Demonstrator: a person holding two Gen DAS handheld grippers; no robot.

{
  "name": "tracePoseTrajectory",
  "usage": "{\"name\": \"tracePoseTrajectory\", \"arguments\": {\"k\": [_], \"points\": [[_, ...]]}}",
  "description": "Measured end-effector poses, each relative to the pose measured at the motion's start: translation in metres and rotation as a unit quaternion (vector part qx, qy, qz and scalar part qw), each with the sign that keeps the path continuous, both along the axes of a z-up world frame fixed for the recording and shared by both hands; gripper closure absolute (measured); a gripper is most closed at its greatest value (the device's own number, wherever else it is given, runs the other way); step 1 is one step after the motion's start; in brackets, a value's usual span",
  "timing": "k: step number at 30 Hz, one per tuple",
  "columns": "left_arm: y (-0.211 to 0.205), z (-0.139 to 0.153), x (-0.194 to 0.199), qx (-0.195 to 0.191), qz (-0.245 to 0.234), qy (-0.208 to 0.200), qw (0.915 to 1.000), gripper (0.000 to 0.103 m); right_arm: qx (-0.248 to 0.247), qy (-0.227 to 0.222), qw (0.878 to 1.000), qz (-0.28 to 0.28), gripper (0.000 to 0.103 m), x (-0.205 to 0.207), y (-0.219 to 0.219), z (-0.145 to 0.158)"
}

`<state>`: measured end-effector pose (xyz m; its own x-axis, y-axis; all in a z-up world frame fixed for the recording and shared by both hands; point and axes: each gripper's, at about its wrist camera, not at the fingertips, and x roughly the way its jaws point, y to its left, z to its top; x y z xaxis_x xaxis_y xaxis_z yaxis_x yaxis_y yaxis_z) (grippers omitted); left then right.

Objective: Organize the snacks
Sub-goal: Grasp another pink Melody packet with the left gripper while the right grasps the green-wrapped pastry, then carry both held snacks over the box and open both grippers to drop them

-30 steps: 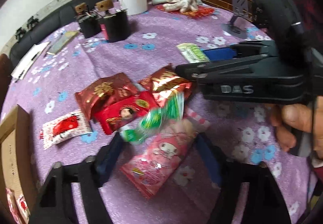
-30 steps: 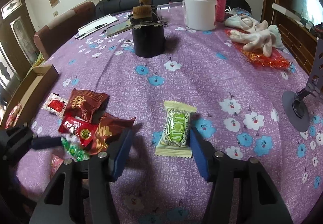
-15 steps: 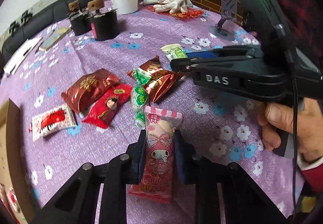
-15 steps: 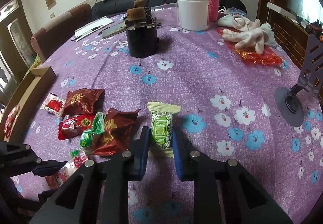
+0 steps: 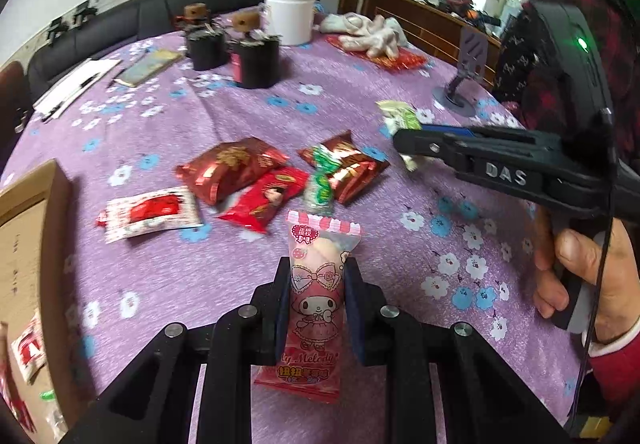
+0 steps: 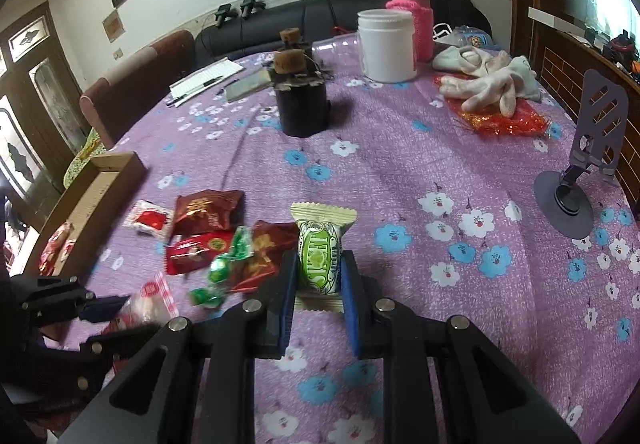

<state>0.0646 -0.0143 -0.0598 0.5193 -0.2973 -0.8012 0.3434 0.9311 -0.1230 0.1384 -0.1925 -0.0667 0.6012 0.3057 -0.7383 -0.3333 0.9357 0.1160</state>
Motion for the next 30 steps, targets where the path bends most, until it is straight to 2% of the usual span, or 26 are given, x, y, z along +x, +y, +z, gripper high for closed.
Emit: {"name": "tracePoseTrajectory", "arguments": {"k": [6, 10, 21, 30], "points": [[0.031, 0.014, -0.008, -0.009, 0.059, -0.016, 0.9981, 0.079, 0.009, -0.011, 1.000, 0.021, 0.083, -0.015, 0.016, 0.014], [0.057, 0.025, -0.014, -0.016, 0.107, -0.030, 0.9936, 0.079, 0.010, -0.019, 0.999, 0.048, 0.083, -0.027, 0.039, 0.024], [0.135, 0.040, -0.037, -0.004, 0.218, -0.048, 0.9747, 0.078, 0.029, -0.017, 0.990, 0.138, 0.083, -0.052, 0.123, 0.036], [0.191, 0.045, -0.049, 0.014, 0.280, -0.051, 0.9586, 0.078, 0.034, -0.013, 0.979, 0.199, 0.083, -0.062, 0.197, 0.038]]}}
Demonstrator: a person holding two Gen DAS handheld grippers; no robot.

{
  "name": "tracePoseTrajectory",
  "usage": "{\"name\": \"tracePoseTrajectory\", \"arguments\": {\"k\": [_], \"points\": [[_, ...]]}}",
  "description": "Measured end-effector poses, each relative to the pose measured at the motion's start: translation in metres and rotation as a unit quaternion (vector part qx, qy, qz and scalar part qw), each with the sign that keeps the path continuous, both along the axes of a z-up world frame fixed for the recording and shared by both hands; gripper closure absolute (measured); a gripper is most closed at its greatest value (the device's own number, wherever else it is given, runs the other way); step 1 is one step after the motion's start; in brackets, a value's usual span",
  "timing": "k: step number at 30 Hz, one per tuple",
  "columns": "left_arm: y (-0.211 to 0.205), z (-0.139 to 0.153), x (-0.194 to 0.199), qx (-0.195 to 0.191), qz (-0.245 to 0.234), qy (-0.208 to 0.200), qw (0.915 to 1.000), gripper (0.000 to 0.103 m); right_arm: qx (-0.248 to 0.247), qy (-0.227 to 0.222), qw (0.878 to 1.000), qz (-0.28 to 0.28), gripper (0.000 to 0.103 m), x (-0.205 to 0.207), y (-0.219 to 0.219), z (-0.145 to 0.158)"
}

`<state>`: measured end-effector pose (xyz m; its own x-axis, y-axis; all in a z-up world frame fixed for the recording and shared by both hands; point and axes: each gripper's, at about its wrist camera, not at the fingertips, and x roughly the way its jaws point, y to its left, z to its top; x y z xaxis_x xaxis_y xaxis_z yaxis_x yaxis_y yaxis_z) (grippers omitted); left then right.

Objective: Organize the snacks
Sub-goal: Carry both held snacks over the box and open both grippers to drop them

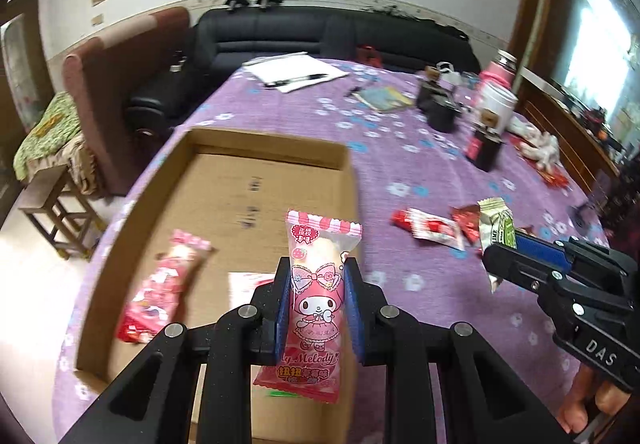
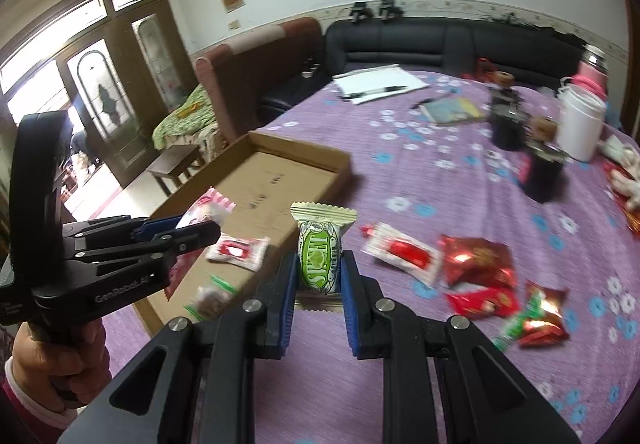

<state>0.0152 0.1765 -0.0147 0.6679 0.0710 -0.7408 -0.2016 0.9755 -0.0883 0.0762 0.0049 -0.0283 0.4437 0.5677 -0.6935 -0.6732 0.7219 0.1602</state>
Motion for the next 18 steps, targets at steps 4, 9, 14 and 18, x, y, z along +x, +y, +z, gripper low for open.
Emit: {"name": "tracePoseTrajectory", "arguments": {"k": [4, 9, 14, 18], "points": [[0.025, 0.000, -0.004, -0.003, 0.024, 0.001, 0.9997, 0.078, 0.004, 0.006, 1.000, 0.020, 0.083, 0.003, 0.027, 0.000], [0.059, 0.003, -0.001, 0.003, 0.059, 0.004, 0.9982, 0.078, -0.002, 0.005, 0.999, 0.046, 0.083, 0.006, 0.066, -0.004], [0.083, -0.001, 0.018, 0.020, 0.079, 0.022, 0.9964, 0.078, -0.008, 0.021, 0.998, 0.050, 0.083, 0.022, 0.096, -0.018], [0.094, -0.015, 0.035, 0.028, 0.090, 0.041, 0.9947, 0.078, -0.024, 0.032, 0.998, 0.058, 0.083, 0.032, 0.120, -0.032]]}}
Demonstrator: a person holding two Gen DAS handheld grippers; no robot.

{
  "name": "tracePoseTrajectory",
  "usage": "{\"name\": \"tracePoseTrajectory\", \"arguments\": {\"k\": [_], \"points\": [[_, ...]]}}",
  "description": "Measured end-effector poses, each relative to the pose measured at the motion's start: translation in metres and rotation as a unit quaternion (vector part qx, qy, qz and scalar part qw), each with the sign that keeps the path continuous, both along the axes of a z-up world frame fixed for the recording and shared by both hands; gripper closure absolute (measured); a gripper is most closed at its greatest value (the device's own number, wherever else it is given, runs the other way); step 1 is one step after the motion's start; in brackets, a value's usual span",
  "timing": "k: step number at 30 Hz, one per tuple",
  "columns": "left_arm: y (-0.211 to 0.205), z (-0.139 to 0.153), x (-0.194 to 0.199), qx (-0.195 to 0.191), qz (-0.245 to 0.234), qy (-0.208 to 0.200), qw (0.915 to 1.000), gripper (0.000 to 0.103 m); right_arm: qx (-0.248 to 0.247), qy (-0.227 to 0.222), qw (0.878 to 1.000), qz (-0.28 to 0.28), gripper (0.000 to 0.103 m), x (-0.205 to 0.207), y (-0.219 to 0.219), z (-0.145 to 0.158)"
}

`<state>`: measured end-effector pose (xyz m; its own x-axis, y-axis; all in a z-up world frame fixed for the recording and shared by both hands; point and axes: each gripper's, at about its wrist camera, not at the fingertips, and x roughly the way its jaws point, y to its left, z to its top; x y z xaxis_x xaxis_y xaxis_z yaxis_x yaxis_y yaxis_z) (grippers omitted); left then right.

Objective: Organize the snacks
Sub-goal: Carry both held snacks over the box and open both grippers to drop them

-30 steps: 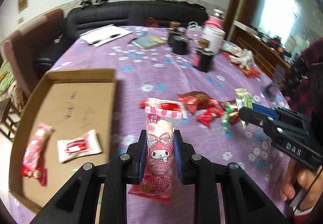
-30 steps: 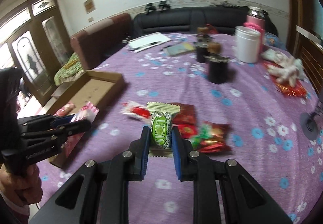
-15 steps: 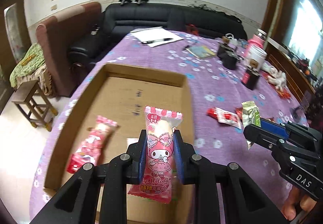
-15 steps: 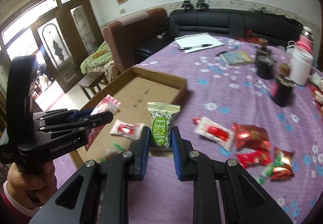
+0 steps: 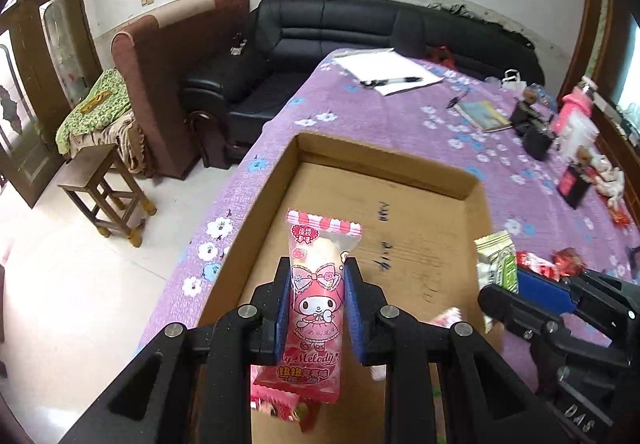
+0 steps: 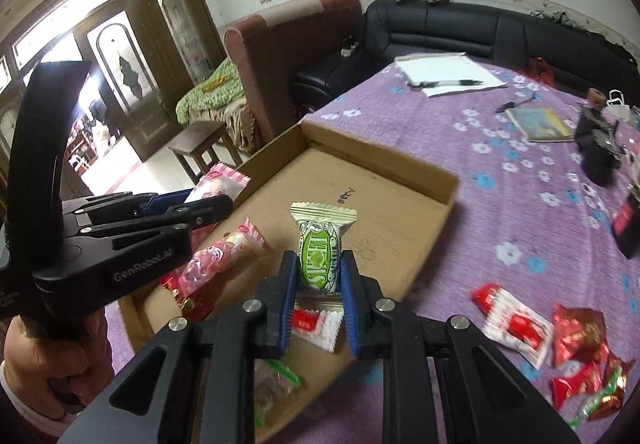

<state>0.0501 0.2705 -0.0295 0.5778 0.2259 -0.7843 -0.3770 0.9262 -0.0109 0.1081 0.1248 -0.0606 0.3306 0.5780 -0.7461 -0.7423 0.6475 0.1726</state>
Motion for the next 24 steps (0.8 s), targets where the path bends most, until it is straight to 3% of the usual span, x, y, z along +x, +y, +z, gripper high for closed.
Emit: {"name": "tracePoseTrajectory", "arguments": {"k": [9, 12, 13, 15, 17, 18, 24], "points": [[0.010, -0.020, 0.016, -0.015, 0.007, 0.028, 0.9995, 0.076, -0.014, 0.019, 1.000, -0.008, 0.082, 0.013, 0.017, -0.022], [0.011, -0.023, 0.020, -0.018, 0.010, 0.035, 0.9992, 0.074, -0.009, 0.019, 1.000, -0.015, 0.075, 0.016, 0.013, -0.022], [0.011, -0.024, 0.021, -0.017, 0.011, 0.038, 0.9991, 0.070, -0.009, 0.018, 1.000, -0.016, 0.072, 0.016, 0.012, -0.021], [0.009, -0.024, 0.021, -0.009, 0.014, 0.039, 0.9991, 0.038, -0.005, 0.018, 1.000, -0.019, 0.070, 0.017, 0.008, -0.018], [0.007, -0.019, 0.019, -0.001, 0.014, 0.029, 0.9995, 0.025, 0.000, 0.015, 1.000, -0.020, 0.070, 0.016, 0.004, -0.014], [0.006, -0.017, 0.018, 0.004, 0.014, 0.025, 0.9996, 0.021, 0.002, 0.013, 1.000, -0.021, 0.069, 0.015, 0.000, -0.011], [-0.010, -0.001, 0.015, 0.019, 0.003, 0.008, 0.9998, 0.021, 0.014, 0.000, 0.999, -0.037, 0.069, 0.009, -0.029, 0.004]]}}
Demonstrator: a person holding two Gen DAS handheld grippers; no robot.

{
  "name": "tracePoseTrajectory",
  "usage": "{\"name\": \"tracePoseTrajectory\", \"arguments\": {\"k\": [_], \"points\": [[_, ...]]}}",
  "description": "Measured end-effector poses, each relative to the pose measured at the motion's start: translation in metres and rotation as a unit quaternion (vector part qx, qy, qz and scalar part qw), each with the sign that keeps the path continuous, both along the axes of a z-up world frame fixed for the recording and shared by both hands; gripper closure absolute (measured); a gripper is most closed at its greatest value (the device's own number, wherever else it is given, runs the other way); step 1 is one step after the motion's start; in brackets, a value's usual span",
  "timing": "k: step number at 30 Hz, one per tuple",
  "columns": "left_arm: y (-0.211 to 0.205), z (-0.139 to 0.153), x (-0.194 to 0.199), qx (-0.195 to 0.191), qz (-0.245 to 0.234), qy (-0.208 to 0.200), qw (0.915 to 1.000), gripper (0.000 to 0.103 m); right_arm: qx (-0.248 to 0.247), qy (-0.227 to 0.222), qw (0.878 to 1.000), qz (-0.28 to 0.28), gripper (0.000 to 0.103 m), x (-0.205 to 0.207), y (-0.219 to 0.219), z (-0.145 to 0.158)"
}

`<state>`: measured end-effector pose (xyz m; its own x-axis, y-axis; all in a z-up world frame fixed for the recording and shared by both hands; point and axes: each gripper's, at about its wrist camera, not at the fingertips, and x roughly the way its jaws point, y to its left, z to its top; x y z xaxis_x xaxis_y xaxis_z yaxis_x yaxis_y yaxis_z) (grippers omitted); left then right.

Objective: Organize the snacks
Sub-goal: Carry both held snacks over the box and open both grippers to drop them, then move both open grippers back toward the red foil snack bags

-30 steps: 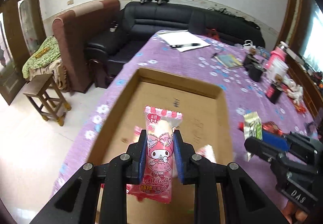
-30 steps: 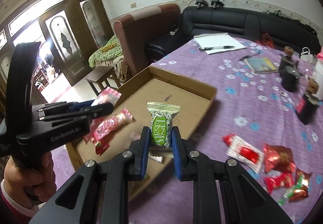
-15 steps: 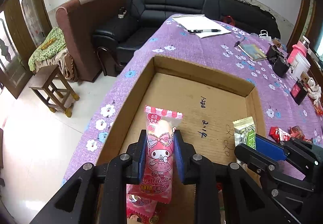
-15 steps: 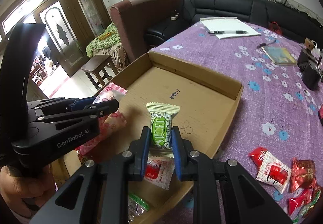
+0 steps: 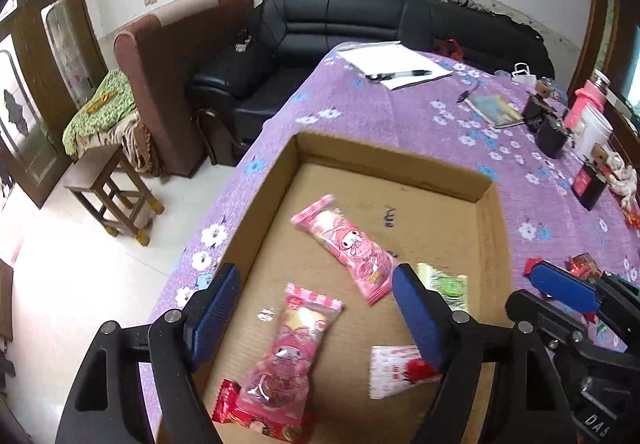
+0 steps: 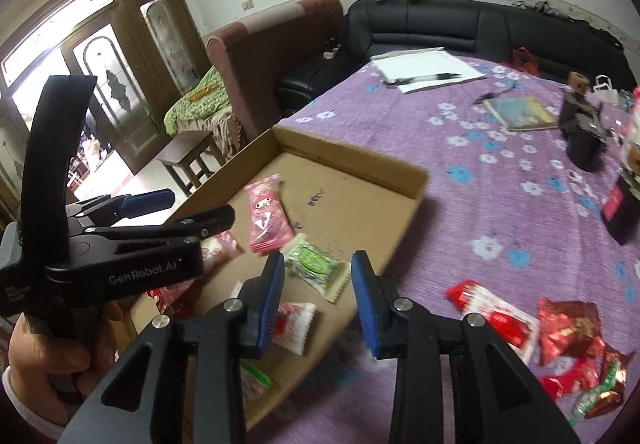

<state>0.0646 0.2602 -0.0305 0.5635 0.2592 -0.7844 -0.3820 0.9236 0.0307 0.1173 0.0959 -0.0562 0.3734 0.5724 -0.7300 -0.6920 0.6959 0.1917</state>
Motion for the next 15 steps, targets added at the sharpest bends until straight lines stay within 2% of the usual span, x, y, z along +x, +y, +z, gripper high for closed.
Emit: {"name": "tracePoseTrajectory", "arguments": {"k": [8, 15], "points": [[-0.046, 0.017, 0.002, 0.001, -0.042, -0.021, 0.9989, 0.021, 0.001, -0.006, 0.998, -0.055, 0.068, 0.005, -0.069, 0.006], [-0.100, 0.021, 0.014, 0.004, -0.092, -0.021, 0.9955, 0.021, -0.010, -0.008, 0.994, -0.112, 0.059, 0.009, -0.141, 0.002]]}}
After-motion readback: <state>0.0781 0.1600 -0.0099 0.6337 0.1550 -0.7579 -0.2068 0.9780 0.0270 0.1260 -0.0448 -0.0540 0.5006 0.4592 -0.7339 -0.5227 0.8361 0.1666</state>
